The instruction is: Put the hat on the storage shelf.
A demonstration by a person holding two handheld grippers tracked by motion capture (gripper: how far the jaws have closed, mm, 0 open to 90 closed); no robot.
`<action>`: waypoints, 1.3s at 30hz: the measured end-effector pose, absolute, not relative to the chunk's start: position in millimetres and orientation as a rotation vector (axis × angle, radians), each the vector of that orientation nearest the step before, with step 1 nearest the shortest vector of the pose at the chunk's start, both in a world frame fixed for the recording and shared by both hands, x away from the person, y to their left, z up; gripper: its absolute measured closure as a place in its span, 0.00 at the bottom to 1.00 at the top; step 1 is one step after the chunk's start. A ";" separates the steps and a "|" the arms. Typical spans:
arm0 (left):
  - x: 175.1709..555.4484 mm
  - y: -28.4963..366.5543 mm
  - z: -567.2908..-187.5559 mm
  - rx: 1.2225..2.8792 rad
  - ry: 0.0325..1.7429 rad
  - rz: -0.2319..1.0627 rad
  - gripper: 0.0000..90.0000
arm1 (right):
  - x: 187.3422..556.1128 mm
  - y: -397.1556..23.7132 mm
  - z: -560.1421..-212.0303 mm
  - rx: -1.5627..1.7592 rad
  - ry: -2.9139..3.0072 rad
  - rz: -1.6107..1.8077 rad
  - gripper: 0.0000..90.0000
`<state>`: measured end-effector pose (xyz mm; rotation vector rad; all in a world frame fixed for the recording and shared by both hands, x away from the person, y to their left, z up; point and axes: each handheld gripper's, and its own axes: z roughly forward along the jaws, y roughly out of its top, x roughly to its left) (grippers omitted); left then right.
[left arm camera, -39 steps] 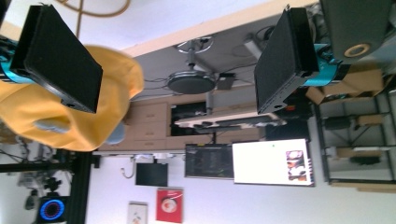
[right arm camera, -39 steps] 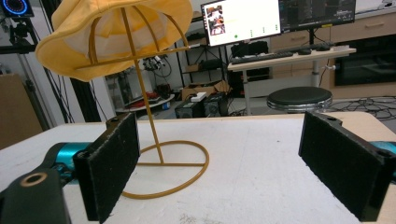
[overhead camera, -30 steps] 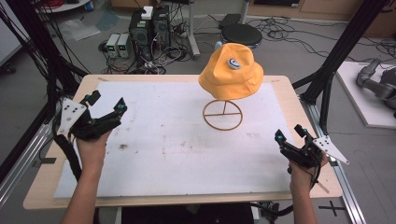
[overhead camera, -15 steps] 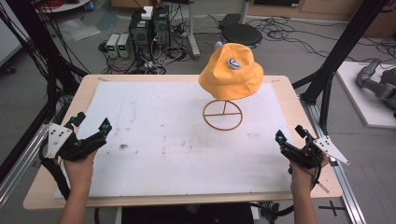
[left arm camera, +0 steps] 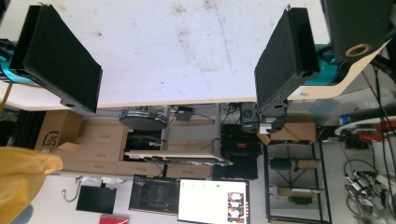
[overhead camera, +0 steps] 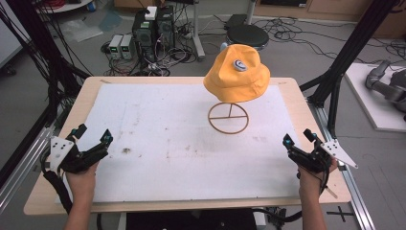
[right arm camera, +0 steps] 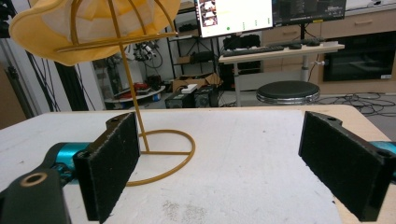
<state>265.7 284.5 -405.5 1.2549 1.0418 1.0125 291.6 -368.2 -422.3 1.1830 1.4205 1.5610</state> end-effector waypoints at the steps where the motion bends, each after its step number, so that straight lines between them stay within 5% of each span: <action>1: 265.9 284.5 -406.3 1.262 1.044 1.009 0.17 | 291.5 -368.4 -422.1 1.183 1.422 1.559 0.14; 39: 263.0 288.9 -408.7 1.283 1.041 0.998 0.17 | 288.0 -364.2 -414.4 1.126 1.425 1.540 0.14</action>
